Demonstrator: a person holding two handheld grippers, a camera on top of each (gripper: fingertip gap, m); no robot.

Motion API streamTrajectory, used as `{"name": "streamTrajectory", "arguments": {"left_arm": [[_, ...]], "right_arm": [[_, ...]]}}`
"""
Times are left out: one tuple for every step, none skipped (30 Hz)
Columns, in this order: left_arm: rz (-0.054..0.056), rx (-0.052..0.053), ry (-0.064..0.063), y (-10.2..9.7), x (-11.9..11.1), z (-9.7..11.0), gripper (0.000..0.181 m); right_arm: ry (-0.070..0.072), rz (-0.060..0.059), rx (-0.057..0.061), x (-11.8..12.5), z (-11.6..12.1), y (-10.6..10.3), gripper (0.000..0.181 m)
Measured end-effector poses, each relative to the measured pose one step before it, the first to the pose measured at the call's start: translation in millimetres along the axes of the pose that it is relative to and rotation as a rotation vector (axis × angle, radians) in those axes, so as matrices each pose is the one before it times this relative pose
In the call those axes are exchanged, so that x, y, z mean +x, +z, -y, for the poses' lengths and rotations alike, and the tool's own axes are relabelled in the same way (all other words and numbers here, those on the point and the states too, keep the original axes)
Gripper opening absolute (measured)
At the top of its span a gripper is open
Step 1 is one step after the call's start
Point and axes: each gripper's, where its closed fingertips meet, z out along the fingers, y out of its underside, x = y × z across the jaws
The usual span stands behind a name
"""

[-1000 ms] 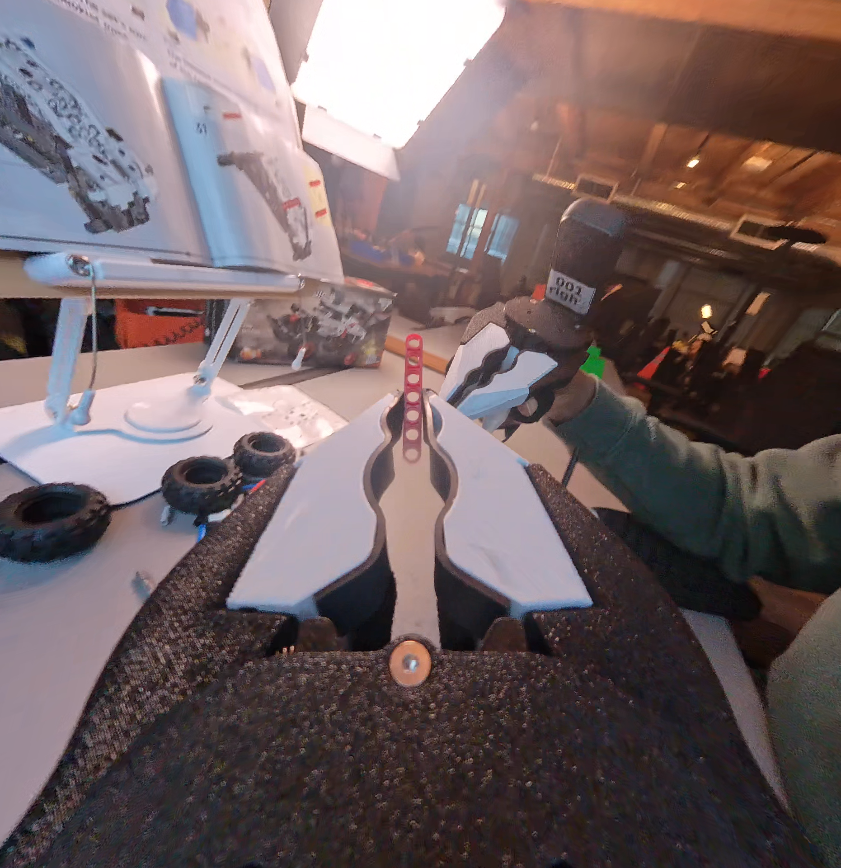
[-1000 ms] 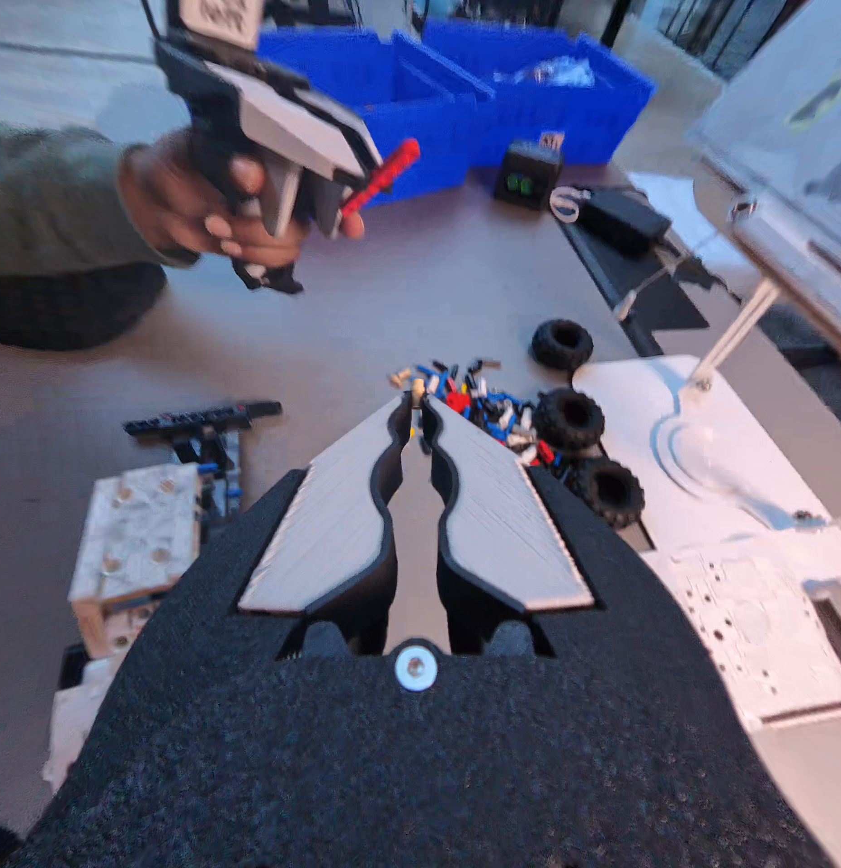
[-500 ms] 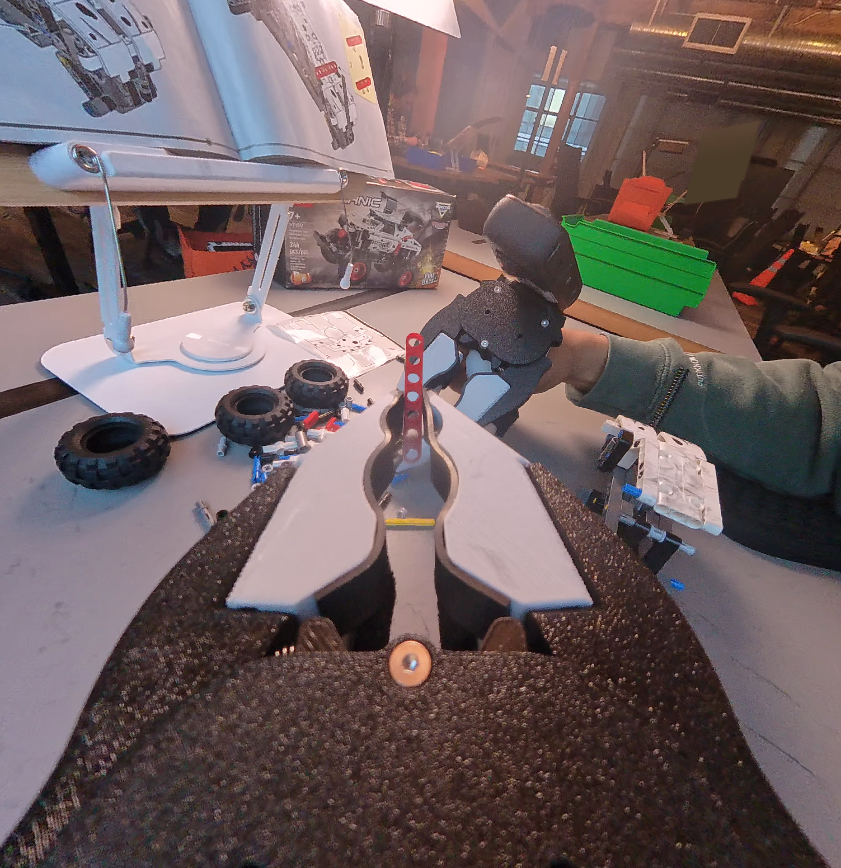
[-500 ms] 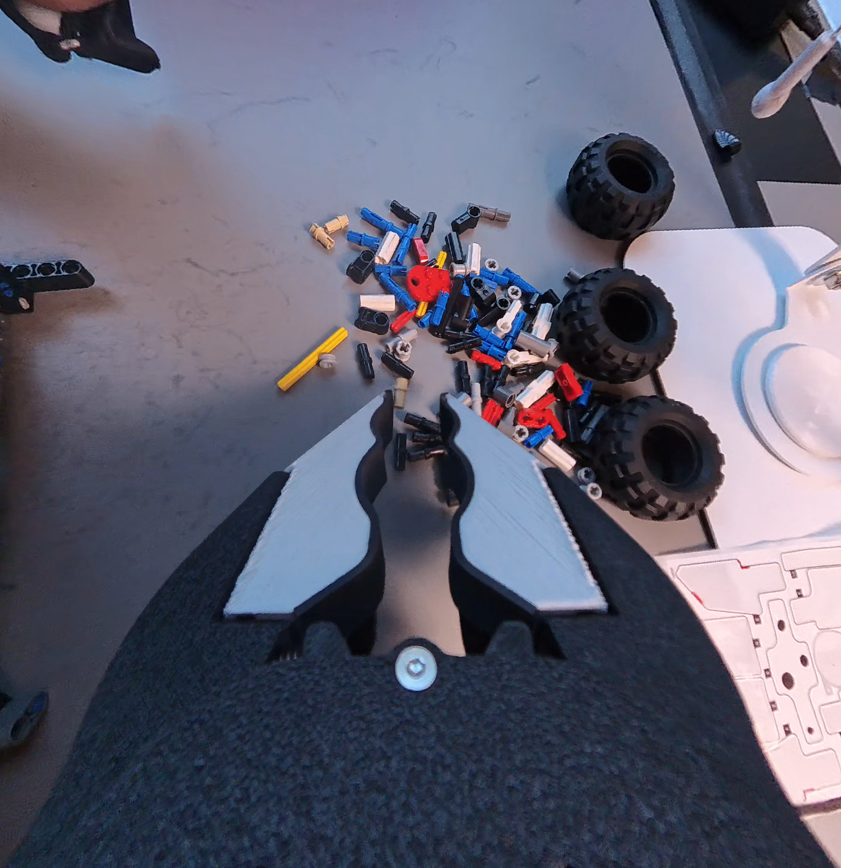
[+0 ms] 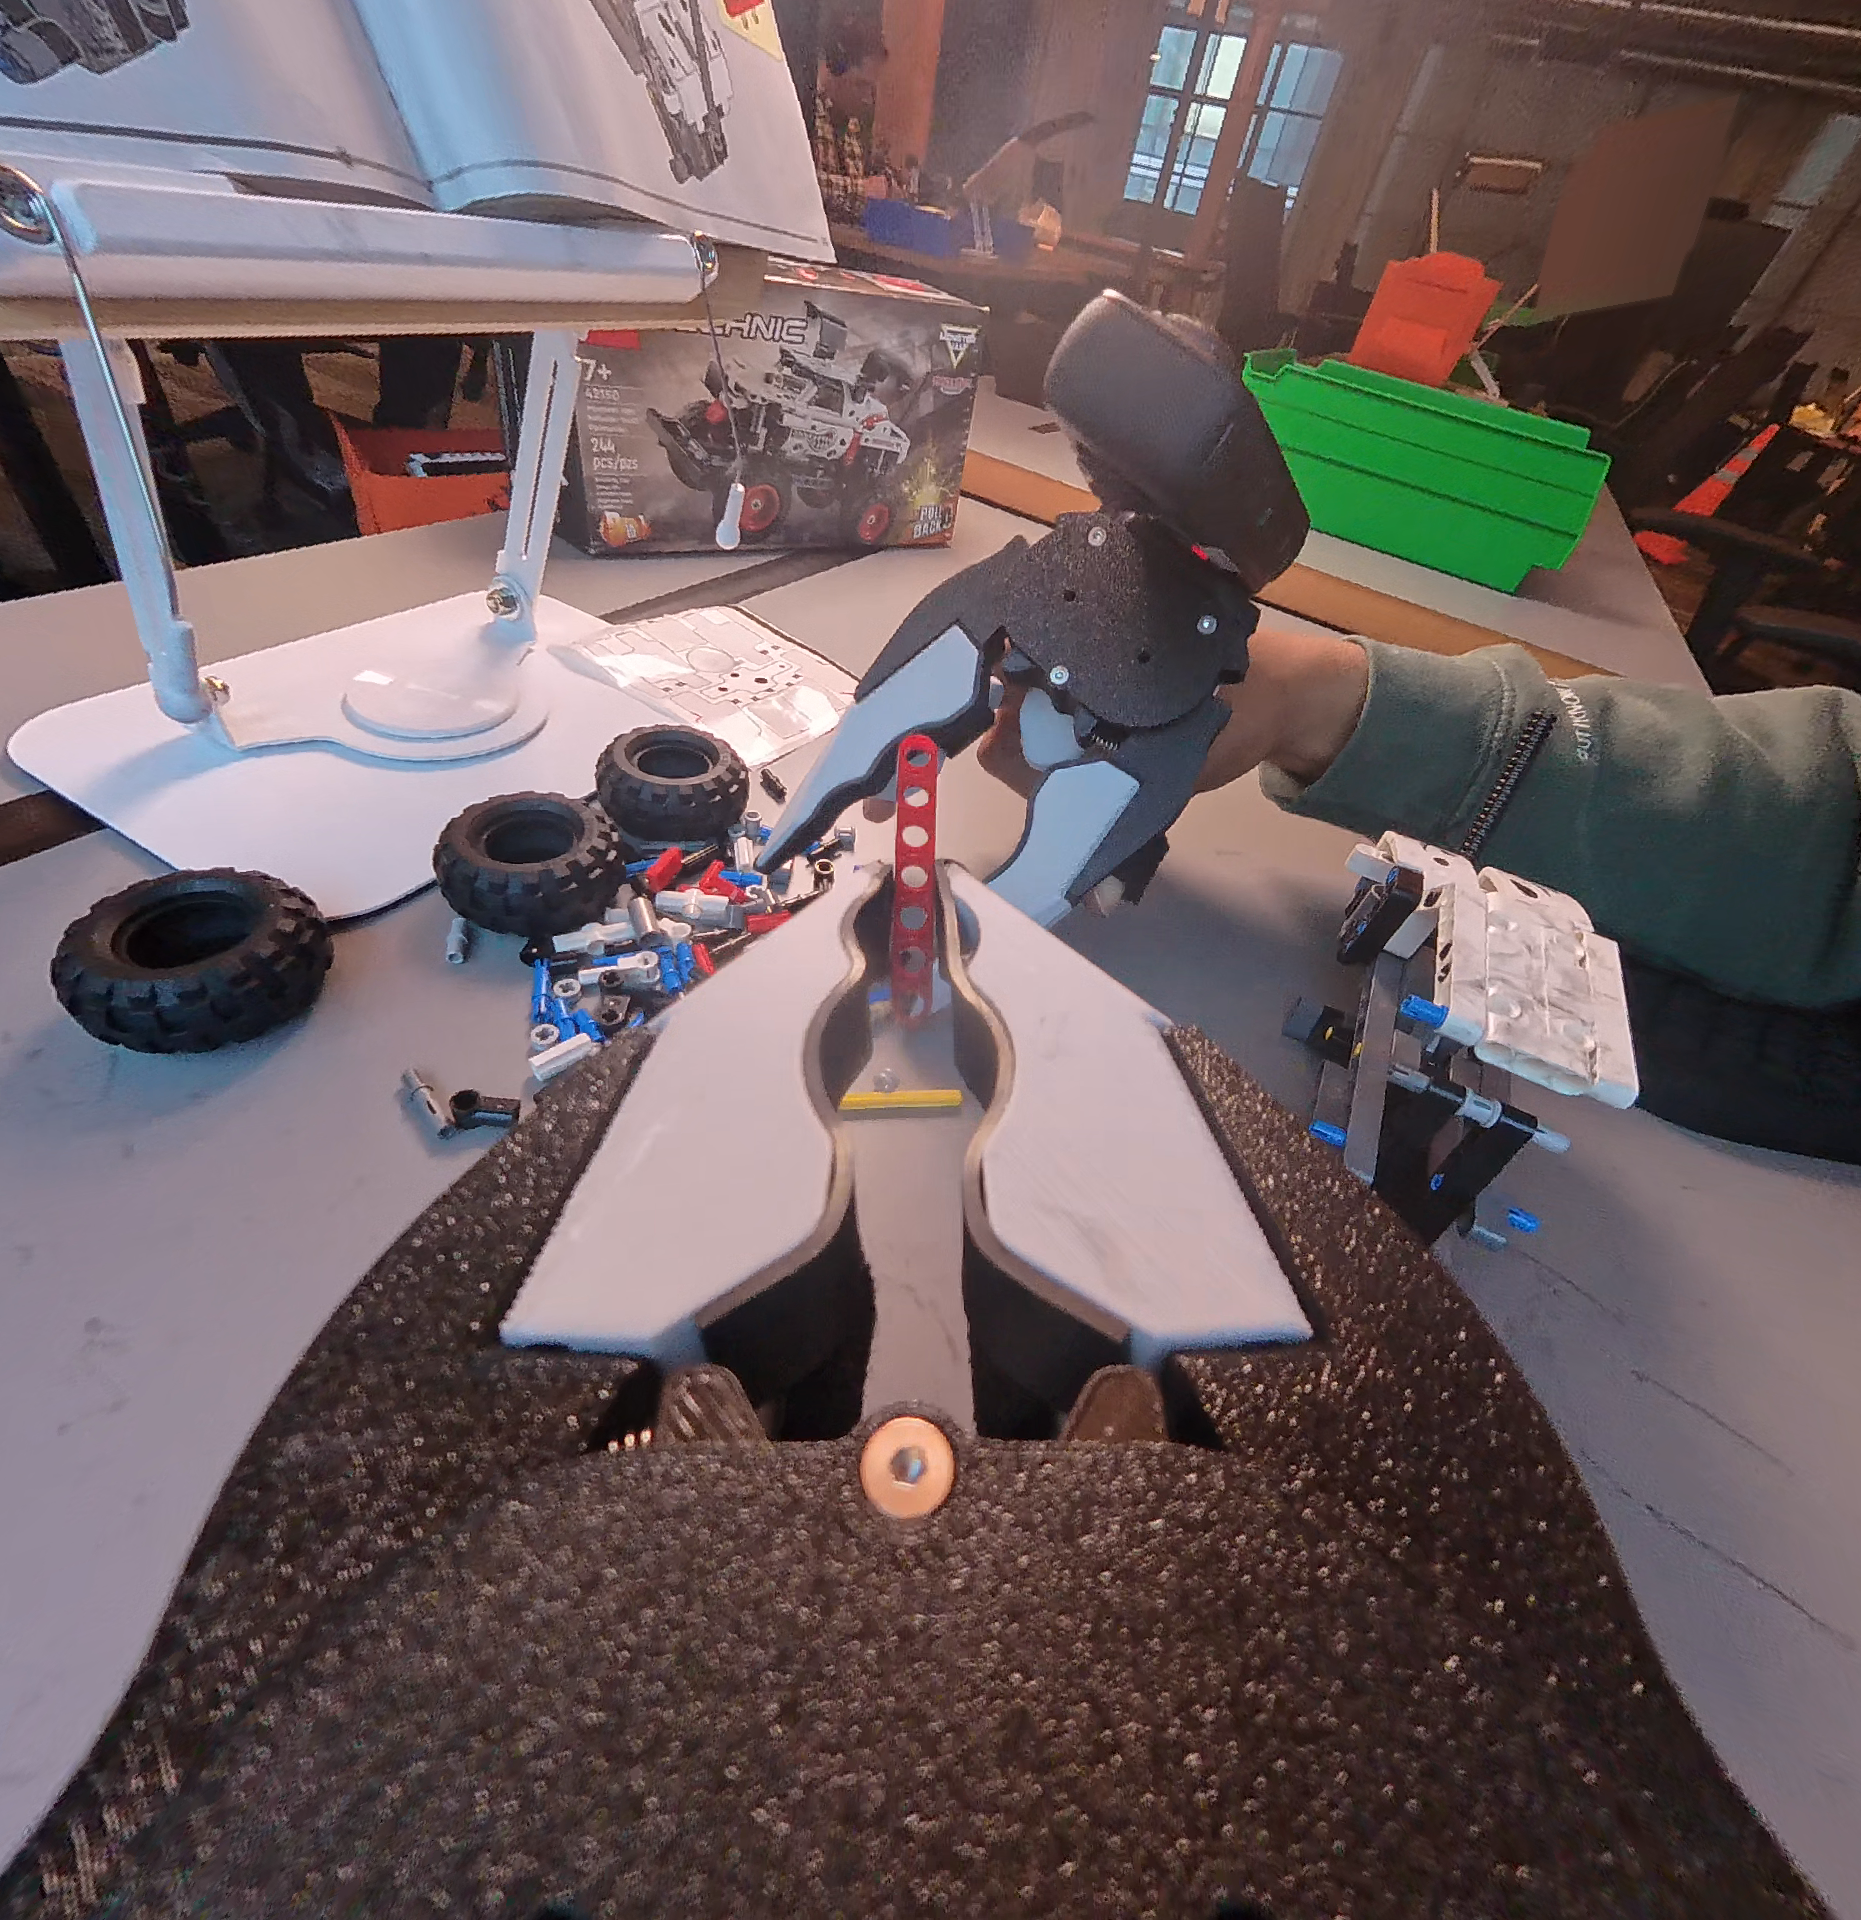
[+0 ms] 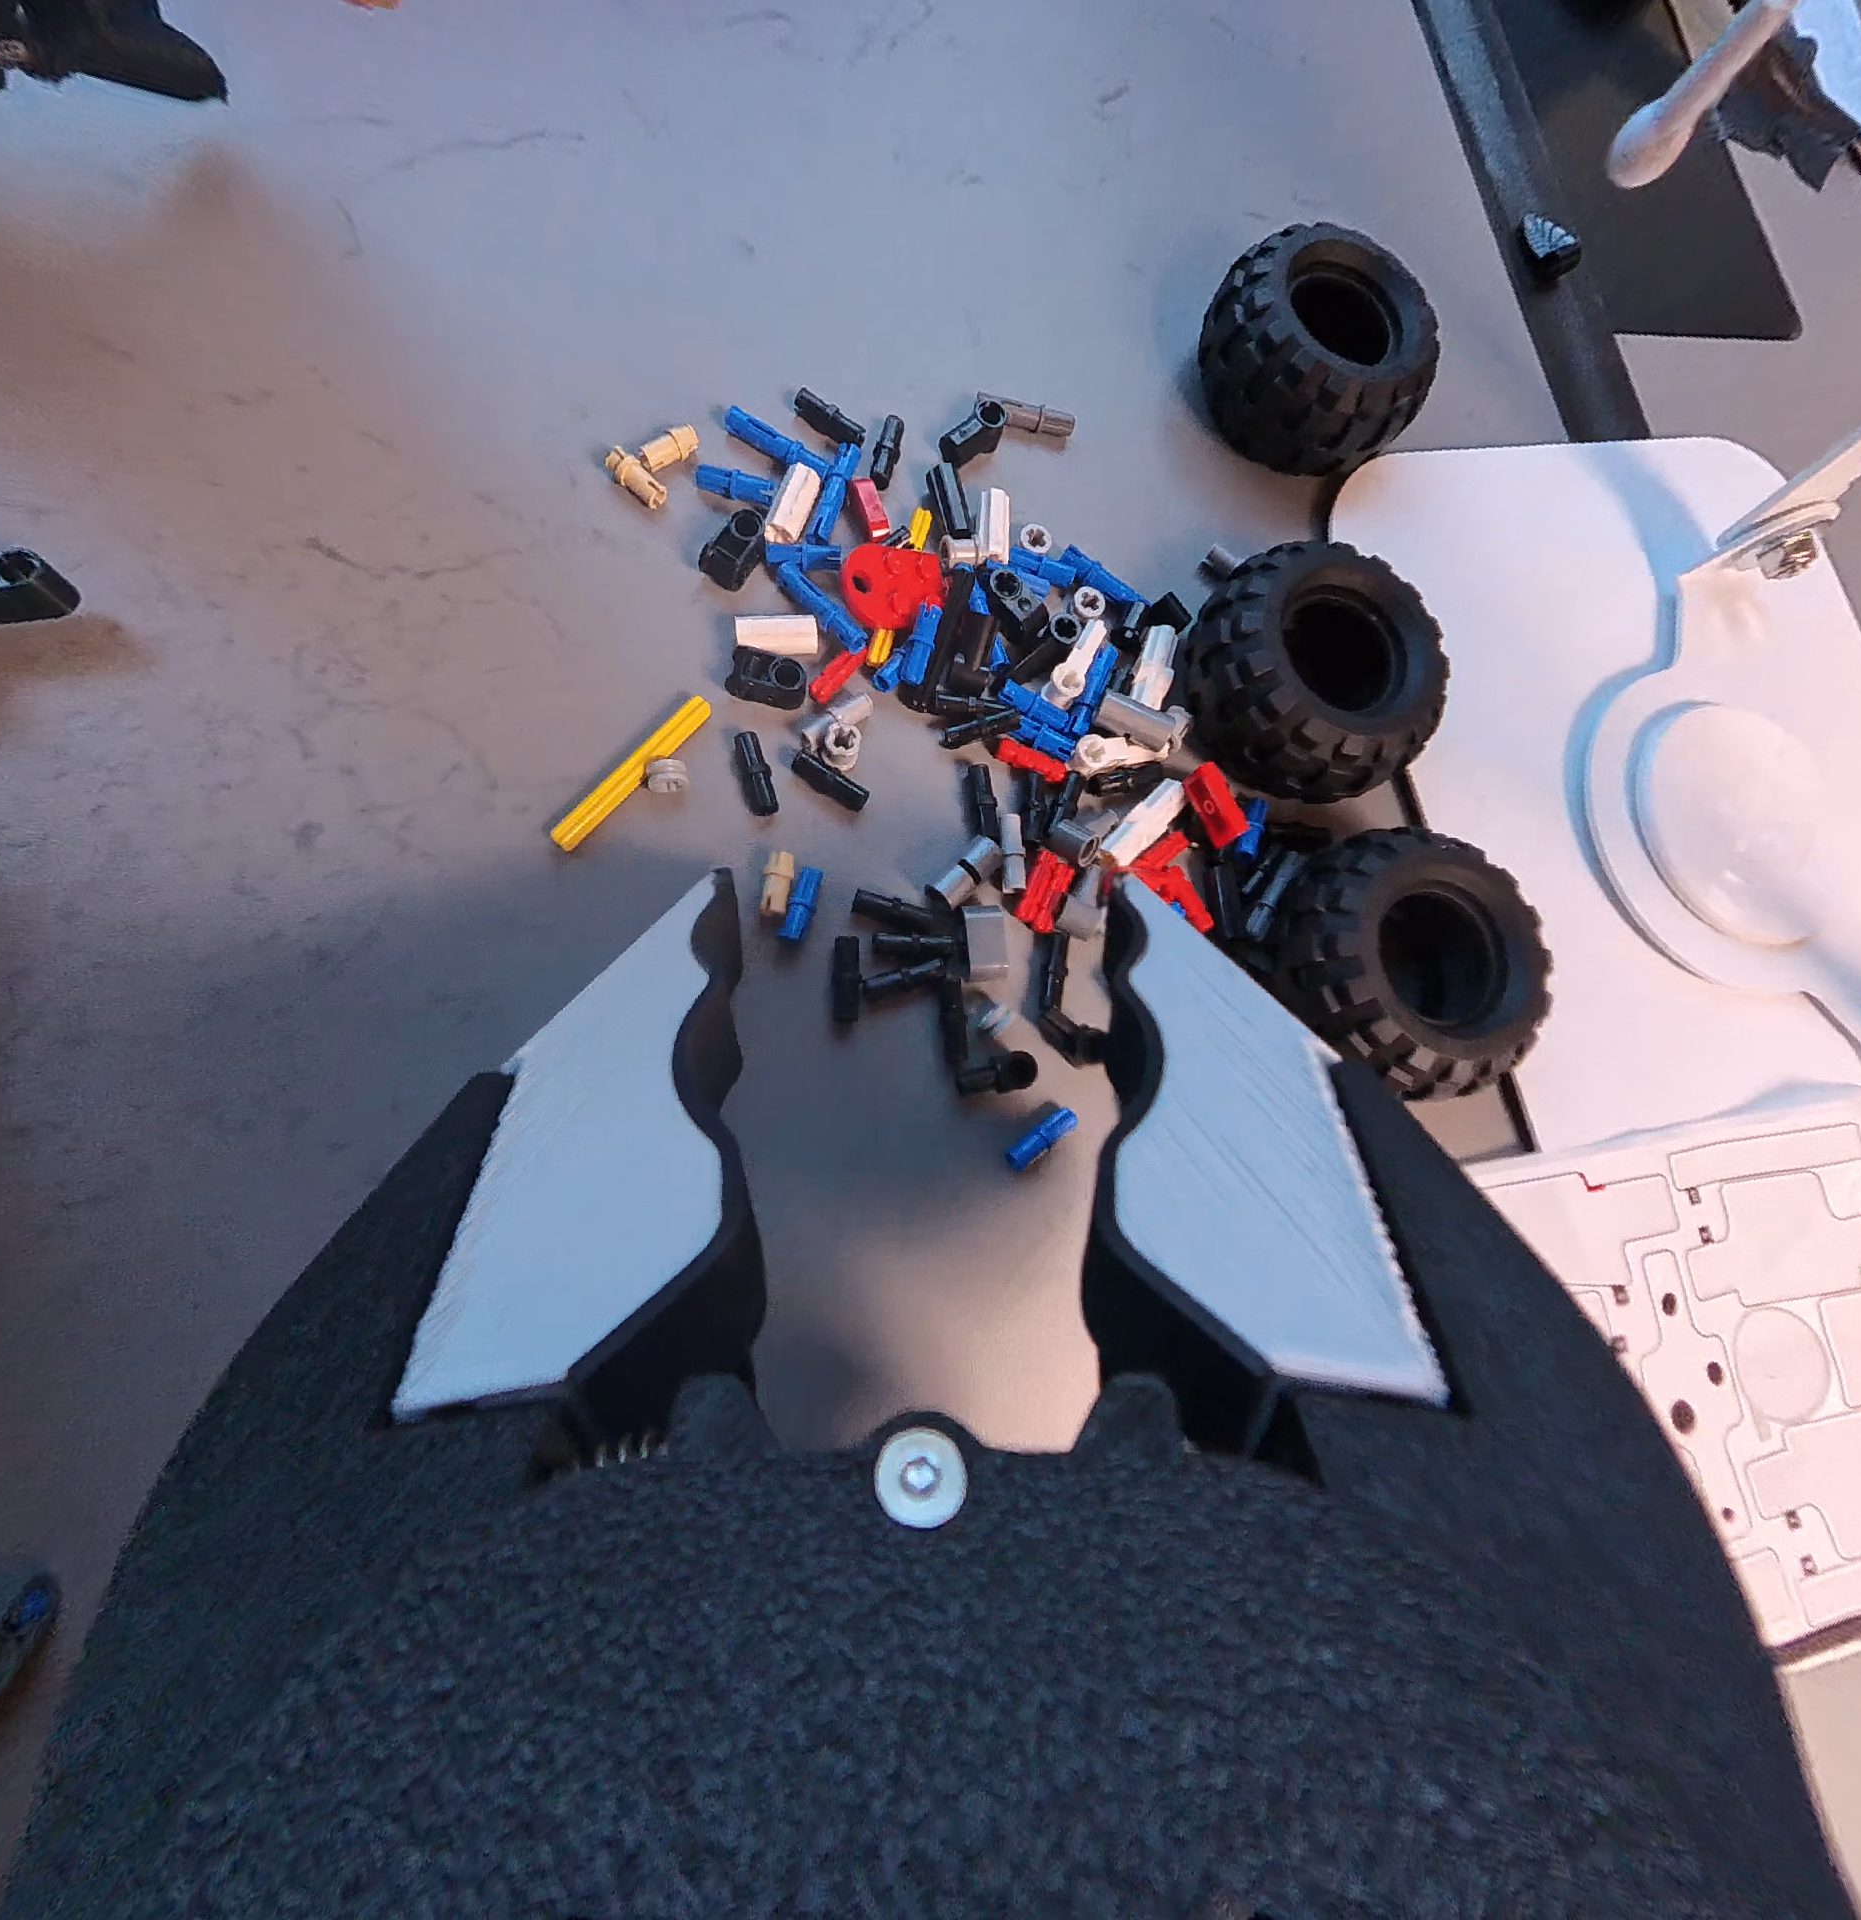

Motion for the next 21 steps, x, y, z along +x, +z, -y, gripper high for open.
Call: {"name": "streamTrajectory", "arguments": {"left_arm": [[-0.0003, -0.0050, 0.0020, 0.42, 0.17, -1.01, 0.007], [-0.0005, -0.0037, 0.0007, 0.39, 0.03, -0.80, 0.007], [-0.0004, -0.0026, -0.0002, 0.27, -0.05, -0.56, 0.007], [0.0007, -0.0015, -0.0002, 0.13, -0.21, -0.45, 0.007], [0.0019, 0.0003, -0.0004, 0.04, -0.48, -0.02, 0.007], [0.0030, 0.0029, 0.0000, -0.35, -0.60, 0.43, 0.007], [0.0055, 0.0063, 0.0029, -0.75, -0.59, 1.31, 0.007], [0.0068, 0.0065, 0.0090, -1.29, -0.44, 2.15, 0.007], [0.0119, 0.0048, 0.0173, -1.83, -0.61, 2.93, 0.007], [0.0229, 0.0028, 0.0280, -2.83, -1.34, 3.91, 0.007], [0.0304, 0.0036, 0.0400, -4.00, -1.14, 5.91, 0.007], [0.0344, 0.0042, 0.0594, -5.36, -0.47, 8.11, 0.007], [0.0362, -0.0017, 0.0761, -6.96, -0.31, 9.10, 0.007], [0.0432, -0.0081, 0.0829, -8.74, -1.85, 9.14, 0.007], [0.0476, -0.0091, 0.0758, -10.88, -4.08, 9.04, 0.007], [0.0445, -0.0120, 0.0624, -13.02, -5.83, 7.45, 0.007], [0.0454, -0.0209, 0.0446, -15.08, -8.63, 4.48, 0.007], [0.0487, -0.0283, 0.0244, -17.09, -12.27, 1.11, 0.007], [0.0477, -0.0358, 0.0037, -18.67, -15.39, -2.41, 0.007], [0.0483, -0.0508, -0.0153, -19.22, -18.50, -7.35, 0.007], [0.0493, -0.0658, -0.0360, -18.67, -20.85, -12.50, 0.007]], "right_arm": [[0.0165, 0.0067, 0.0245, 0.04, 3.55, -2.80, 0.069], [0.0170, 0.0074, 0.0240, 0.13, 3.52, -3.03, 0.069], [0.0061, 0.0019, 0.0076, 0.62, 1.13, -2.53, 0.069], [-0.0059, -0.0047, -0.0050, 1.04, -1.21, -1.71, 0.069], [-0.0041, -0.0065, -0.0020, 1.20, -0.97, -1.52, 0.070], [0.0113, -0.0013, 0.0186, 0.87, 1.89, -2.30, 0.070], [0.0191, 0.0016, 0.0368, 0.88, 5.05, -3.68, 0.068], [0.0125, -0.0074, 0.0558, 1.98, 8.33, -5.67, 0.064], [0.0059, -0.0122, 0.0717, 2.54, 11.12, -7.50, 0.060], [0.0058, -0.0162, 0.0828, 2.91, 13.58, -9.22, 0.058], [0.0131, -0.0156, 0.0833, 2.98, 14.36, -10.74, 0.058], [0.0186, -0.0074, 0.0724, 1.90, 14.10, -11.37, 0.058], [0.0180, -0.0067, 0.0587, 1.85, 12.83, -11.41, 0.057], [0.0138, -0.0069, 0.0481, 1.46, 11.71, -11.25, 0.055], [0.0100, -0.0045, 0.0393, 0.10, 10.62, -10.90, 0.050], [0.0058, -0.0014, 0.0289, -1.29, 9.01, -10.54, 0.046], [0.0013, -0.0037, 0.0194, -2.28, 7.06, -10.30, 0.041], [0.0015, -0.0127, 0.0120, -2.02, 4.95, -10.48, 0.034], [0.0041, -0.0135, -0.0039, -2.27, 1.79, -10.21, 0.028], [0.0032, -0.0131, -0.0131, -2.62, -0.55, -10.23, 0.023], [-0.0030, -0.0166, -0.0121, -2.48, -1.64, -10.05, 0.018]]}}
